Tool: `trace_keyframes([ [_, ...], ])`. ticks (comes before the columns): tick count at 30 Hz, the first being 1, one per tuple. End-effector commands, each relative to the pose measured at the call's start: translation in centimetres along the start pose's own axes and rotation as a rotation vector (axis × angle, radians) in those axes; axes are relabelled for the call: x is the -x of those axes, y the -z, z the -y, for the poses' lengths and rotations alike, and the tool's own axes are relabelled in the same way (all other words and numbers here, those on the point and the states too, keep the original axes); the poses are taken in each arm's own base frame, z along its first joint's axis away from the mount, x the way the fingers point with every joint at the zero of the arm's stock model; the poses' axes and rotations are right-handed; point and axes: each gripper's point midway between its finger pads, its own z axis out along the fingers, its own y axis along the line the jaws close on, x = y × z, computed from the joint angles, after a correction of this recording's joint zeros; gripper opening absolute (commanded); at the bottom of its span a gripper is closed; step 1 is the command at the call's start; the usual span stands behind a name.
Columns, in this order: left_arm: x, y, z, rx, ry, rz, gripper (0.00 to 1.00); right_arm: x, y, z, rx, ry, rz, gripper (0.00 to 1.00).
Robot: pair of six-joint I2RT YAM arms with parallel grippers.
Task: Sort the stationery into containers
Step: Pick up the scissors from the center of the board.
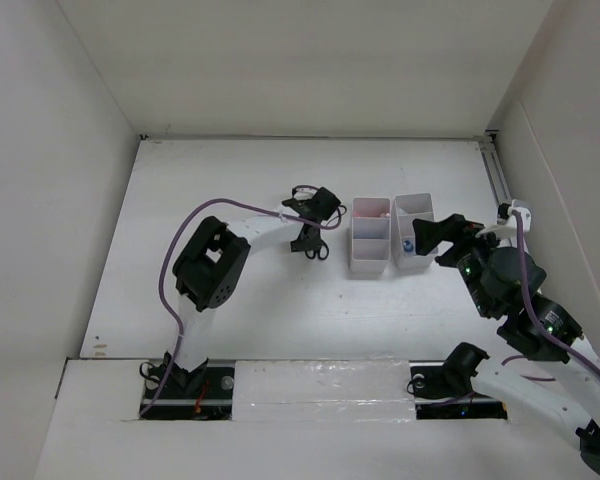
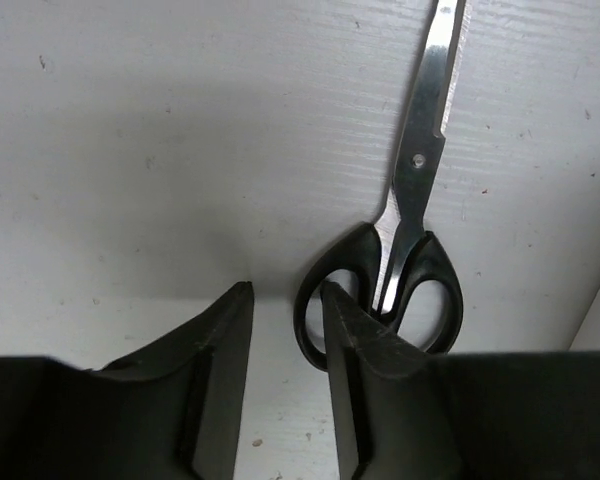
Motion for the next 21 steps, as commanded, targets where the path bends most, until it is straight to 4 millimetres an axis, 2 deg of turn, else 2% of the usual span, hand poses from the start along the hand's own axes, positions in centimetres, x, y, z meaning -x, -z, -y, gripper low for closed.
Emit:
trace_keyframes([
  [1,-1.8,-1.2,-0.2,0.015,-0.033,-0.066,0.25,1.0,0.2,-1.0,0.043,-0.019,0.032,0.9],
  [3,-2.5,-1.7,0.1,-0.019,-0.052,-0.083,0.14,0.9,0.2,-1.1,0.051,-0.018,0.028,0.9],
  [5,-3.1,-2.1,-1.0,-0.003,-0.056,-0.094,0.04,1.2,0.4,-1.1,0.055,-0.024,0.034,0.9],
  [6,-3.5,-1.9,-0.6,-0.04,-0.05,-0.11,0.0,1.3,0.6,-1.2,0.068,-0.029,0.036,0.9],
  [7,-4.5,-2.5,-1.6,-0.028,-0.061,-0.137,0.0,1.3,0.6,-1.2,0.068,-0.02,0.036,0.9],
  [10,-4.7,-2.5,-2.5,-0.053,-0.031,-0.142,0.0,1.5,0.8,-1.3,0.081,-0.026,0.039,0.9],
  [11,-5.7,-2.6,-3.4,-0.041,-0.035,-0.155,0.0,1.6,0.9,-1.5,0.094,-0.03,0.041,0.9],
  [13,-5.0,-1.9,-4.3,-0.036,-0.02,-0.122,0.0,1.2,0.7,-1.8,0.101,-0.014,0.026,0.9],
  [14,-5.0,-1.2,-4.8,-0.031,-0.004,-0.106,0.0,1.1,0.4,-1.9,0.1,-0.013,0.025,0.9],
  [15,-5.4,-1.4,-5.4,-0.012,-0.009,-0.108,0.0,1.0,0.5,-2.1,0.112,-0.002,0.019,0.9],
  [17,-3.9,0.1,-5.4,-0.032,0.021,-0.041,0.0,0.9,0.3,-3.0,0.148,-0.007,0.012,0.9],
  [18,-4.3,0.4,-6.1,-0.021,0.032,-0.037,0.0,0.7,0.2,-3.4,0.164,0.002,0.006,0.9],
  [19,-3.3,1.8,-5.6,-0.057,0.041,0.009,0.0,0.3,0.1,-3.6,0.182,0.015,-0.002,0.9],
  [21,-2.8,3.2,-5.4,-0.078,0.04,0.054,0.0,-0.3,0.1,-5.2,0.266,0.025,-0.025,0.9],
])
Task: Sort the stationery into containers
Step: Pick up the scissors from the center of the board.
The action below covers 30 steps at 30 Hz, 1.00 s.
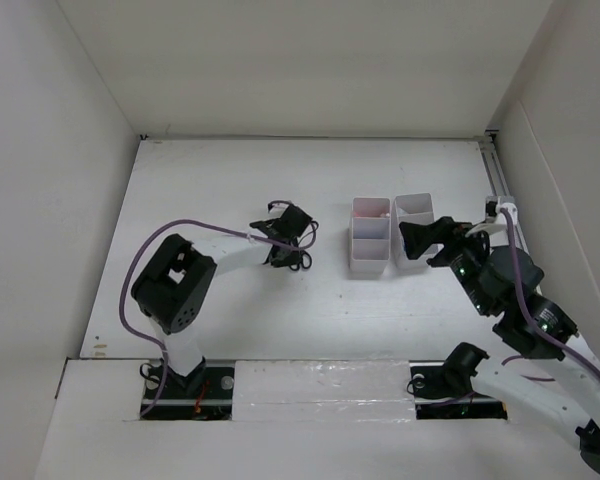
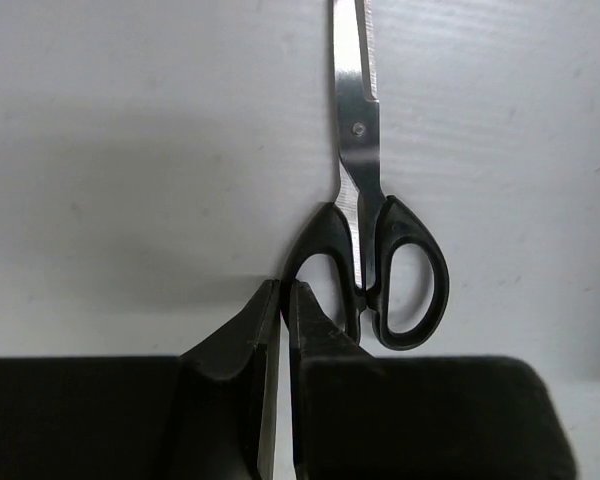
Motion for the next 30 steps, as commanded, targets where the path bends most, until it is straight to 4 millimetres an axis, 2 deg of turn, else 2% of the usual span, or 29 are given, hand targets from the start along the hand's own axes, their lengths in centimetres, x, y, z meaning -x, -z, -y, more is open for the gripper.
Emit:
trace_keyframes([
  [1,-0.3,2.5,-1.2,0.031,-0.016,0.04,0.0,0.0,-0.4,-3.5,0.167,0.011,-0.006,0.9],
  [2,0.5,4.0,-0.8,0.025,-0.024,0.093,0.0,0.3,-0.3,-4.1,0.197,0.012,0.001,0.9],
  [3,0.7,4.7,-0.8,0.027,-0.01,0.113,0.0,-0.3,-0.5,-5.0,0.24,0.016,-0.023,0.9],
  [4,0.6,5.0,-1.5,0.043,0.0,0.121,0.0,-0.7,-0.5,-5.3,0.254,0.02,-0.039,0.9],
  [5,1.4,6.4,-1.4,0.017,0.017,0.157,0.0,-0.9,-0.8,-5.7,0.273,0.03,-0.047,0.9],
  [6,1.1,6.9,-1.9,0.014,0.019,0.161,0.0,-1.6,-1.0,-6.4,0.304,0.035,-0.072,0.9],
  [7,1.4,7.6,-1.9,-0.007,0.03,0.18,0.0,-0.9,-0.8,-7.0,0.33,0.027,-0.058,0.9],
  [8,1.6,8.3,-2.1,-0.022,0.038,0.195,0.0,-1.3,-1.2,-7.4,0.345,0.041,-0.072,0.9],
  [9,2.6,10.3,-1.3,-0.1,0.05,0.239,0.0,-1.5,-1.1,-8.4,0.394,0.04,-0.083,0.9],
  [11,2.8,11.7,-1.6,-0.136,0.041,0.263,0.0,-1.8,-1.7,-8.7,0.412,0.043,-0.095,0.9],
  [12,3.6,13.3,-1.5,-0.172,0.051,0.301,0.0,-2.3,-2.4,-8.8,0.413,0.021,-0.117,0.88],
  [13,3.5,14.0,-1.5,-0.183,0.038,0.306,0.0,-1.6,-2.6,-9.7,0.47,0.014,-0.098,0.88],
  [15,3.6,15.1,-1.6,-0.208,0.046,0.318,0.0,-3.1,-4.1,-10.1,0.509,-0.011,-0.155,0.88],
  [16,3.9,16.3,-1.4,-0.248,0.044,0.335,0.0,-3.1,-3.8,-11.8,0.617,-0.019,-0.171,0.88],
  [17,4.0,17.0,-1.2,-0.267,0.044,0.345,0.0,-3.8,-4.6,-11.6,0.629,-0.031,-0.196,0.88],
  [19,4.2,18.6,-1.2,-0.302,0.042,0.373,0.0,-5.6,-6.1,-12.5,0.679,-0.053,-0.267,0.87],
  [21,4.4,19.7,-1.0,-0.324,0.034,0.39,0.0,-5.4,-6.4,-14.1,0.737,-0.058,-0.271,0.87],
  [22,4.4,20.0,-0.9,-0.339,0.035,0.39,0.0,-6.4,-7.3,-14.2,0.725,-0.06,-0.3,0.87],
  [23,4.1,20.2,-1.0,-0.348,0.032,0.382,0.0,-6.5,-7.7,-14.6,0.72,-0.06,-0.303,0.87],
  [24,4.1,20.7,-0.8,-0.362,0.018,0.392,0.0,-6.0,-7.9,-15.4,0.736,-0.06,-0.292,0.87],
  [25,4.2,21.4,-0.5,-0.38,0.018,0.401,0.0,-7.3,-8.6,-15.8,0.741,-0.06,-0.331,0.87],
  [28,3.5,22.6,0.2,-0.412,-0.03,0.423,0.0,-8.2,-9.5,-16.8,0.752,-0.059,-0.357,0.86],
  [29,2.9,23.3,1.1,-0.435,-0.051,0.426,0.0,-9.6,-10.3,-16.5,0.734,-0.06,-0.389,0.86],
  [30,2.9,23.4,1.1,-0.426,-0.055,0.439,0.0,-9.4,-10.1,-17.4,0.778,-0.058,-0.382,0.86],
])
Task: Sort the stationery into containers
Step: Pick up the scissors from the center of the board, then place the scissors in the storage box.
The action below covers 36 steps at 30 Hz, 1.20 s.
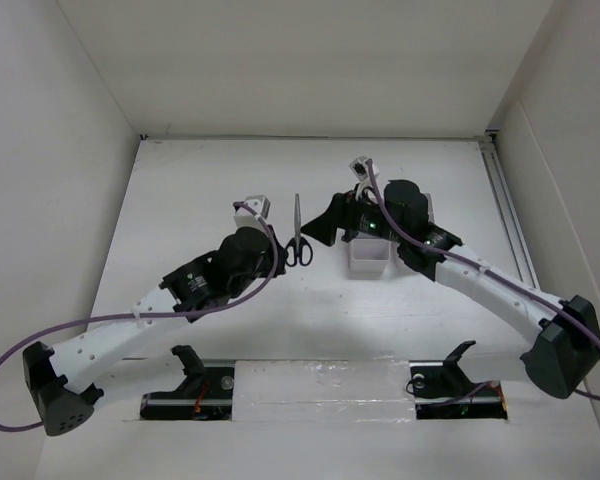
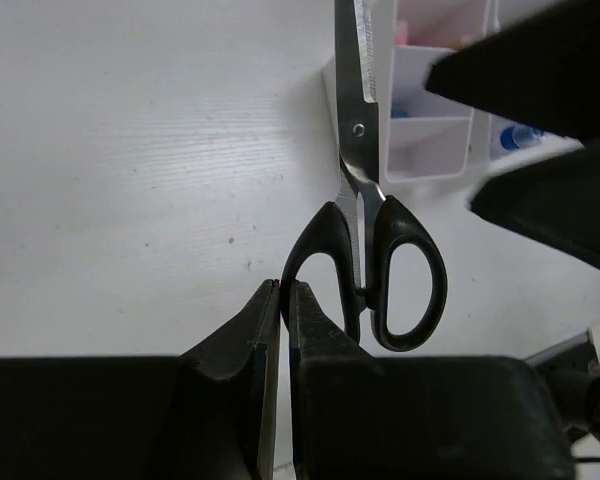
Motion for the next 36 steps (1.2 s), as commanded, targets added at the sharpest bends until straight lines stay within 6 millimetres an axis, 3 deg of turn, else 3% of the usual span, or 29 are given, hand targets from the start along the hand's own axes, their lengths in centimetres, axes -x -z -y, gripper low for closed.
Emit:
trace_keyframes([
  [1,0.9,1.4,1.4,-0.031,-0.042,0.048,0.0,3.6,-0.9,-4.1,0.154,0.054,0.093,0.86],
  [3,0.6,1.2,1.2,-0.02,-0.05,0.036,0.0,2.9,-1.8,-3.8,0.151,0.037,0.069,0.86],
  [5,0.6,1.2,1.2,-0.02,-0.05,0.036,0.0,3.7,-2.3,-3.5,0.13,0.037,0.09,0.84],
  [9,1.1,1.7,1.1,-0.024,-0.03,0.058,0.0,2.8,-3.3,-1.3,0.044,0.009,0.073,0.83],
  [13,1.5,1.9,1.3,-0.035,-0.022,0.071,0.0,1.6,-4.1,-0.9,0.051,-0.025,0.031,0.8],
  [15,1.7,1.9,1.5,-0.041,-0.018,0.078,0.0,1.9,-4.1,-2.4,0.133,-0.034,0.034,0.79],
  [19,1.8,1.8,1.4,-0.034,-0.017,0.084,0.0,0.4,-4.8,-3.0,0.174,-0.058,-0.007,0.68],
  [22,2.0,1.8,1.1,-0.019,-0.016,0.097,0.0,-0.2,-4.8,-3.1,0.176,-0.061,-0.019,0.4],
  [23,2.0,1.8,1.1,-0.019,-0.016,0.097,0.0,-0.2,-4.8,-3.1,0.176,-0.061,-0.019,0.24],
  [25,2.0,1.8,1.1,-0.019,-0.016,0.097,0.0,-0.5,-4.7,-3.5,0.2,-0.059,-0.036,0.17],
  [27,2.0,1.8,1.1,-0.019,-0.016,0.097,0.0,-0.4,-4.6,-3.8,0.212,-0.067,-0.036,0.0],
  [33,1.9,1.6,0.7,0.009,-0.01,0.096,0.0,-0.5,-4.1,-3.7,0.216,-0.076,-0.003,0.0],
  [34,2.0,1.6,0.6,0.016,-0.01,0.102,0.0,0.2,-3.7,-4.1,0.218,-0.065,0.028,0.0],
  [35,2.1,1.8,0.2,0.03,-0.001,0.109,0.07,0.6,-3.8,-3.8,0.211,-0.045,0.057,0.0],
  [36,2.0,2.0,-0.1,0.035,-0.004,0.104,0.37,0.5,-3.4,-3.9,0.218,-0.03,0.069,0.0],
])
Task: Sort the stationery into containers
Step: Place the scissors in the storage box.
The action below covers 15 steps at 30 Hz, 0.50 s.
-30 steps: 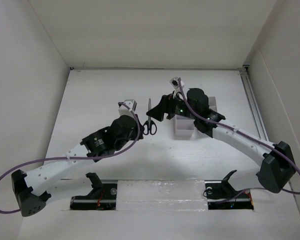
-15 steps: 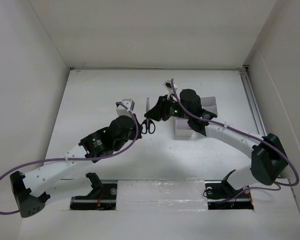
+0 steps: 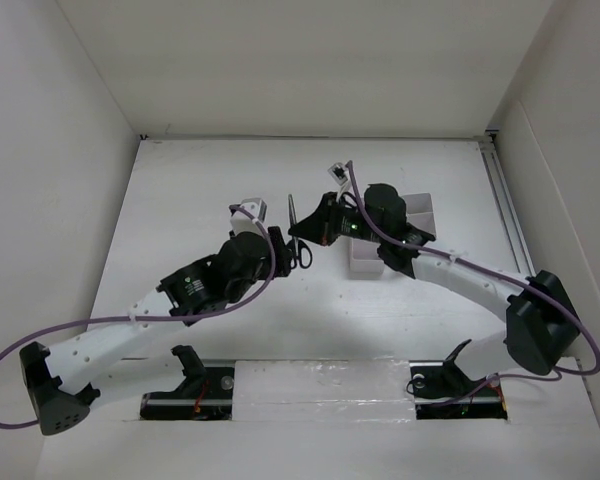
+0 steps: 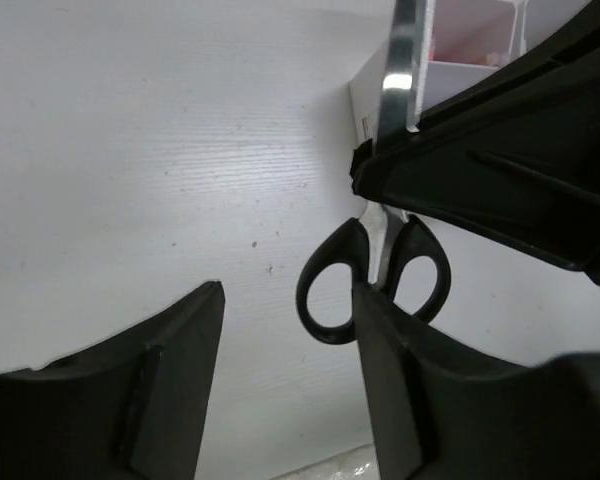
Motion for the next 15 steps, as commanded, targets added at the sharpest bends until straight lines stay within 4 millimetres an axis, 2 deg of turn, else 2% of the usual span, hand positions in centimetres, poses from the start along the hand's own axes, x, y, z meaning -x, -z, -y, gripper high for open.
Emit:
trace_keyframes([
  [1,2.4,0.9,-0.2,0.021,0.062,0.085,0.55,2.1,0.9,-1.9,0.061,0.101,0.111,0.0],
  [3,2.7,1.6,-0.7,0.026,0.076,0.096,0.83,3.5,1.8,-2.5,0.103,0.167,0.169,0.0],
  [4,3.0,1.8,-0.7,0.027,0.096,0.108,1.0,2.9,1.9,-2.2,0.111,0.183,0.165,0.0],
  [5,2.7,1.8,-0.9,0.034,0.09,0.099,1.0,3.6,2.4,-2.2,0.116,0.234,0.189,0.0],
  [6,3.0,2.4,-1.1,0.034,0.09,0.1,1.0,3.5,2.8,-3.3,0.168,0.259,0.191,0.0],
  [7,2.9,2.6,-1.3,0.036,0.088,0.097,1.0,3.7,3.2,-2.2,0.154,0.301,0.195,0.0],
  [8,3.2,2.9,-1.4,0.044,0.088,0.102,1.0,4.2,3.7,-2.5,0.164,0.351,0.212,0.0],
  [11,3.2,3.8,-2.3,0.078,0.076,0.085,1.0,4.4,4.9,-1.5,0.169,0.516,0.206,0.0],
  [13,3.0,4.2,-3.0,0.106,0.044,0.066,1.0,4.1,5.6,0.0,0.149,0.606,0.176,0.0],
  [15,2.7,4.4,-3.4,0.121,0.032,0.05,1.0,5.3,6.8,2.5,0.087,0.652,0.18,0.0],
])
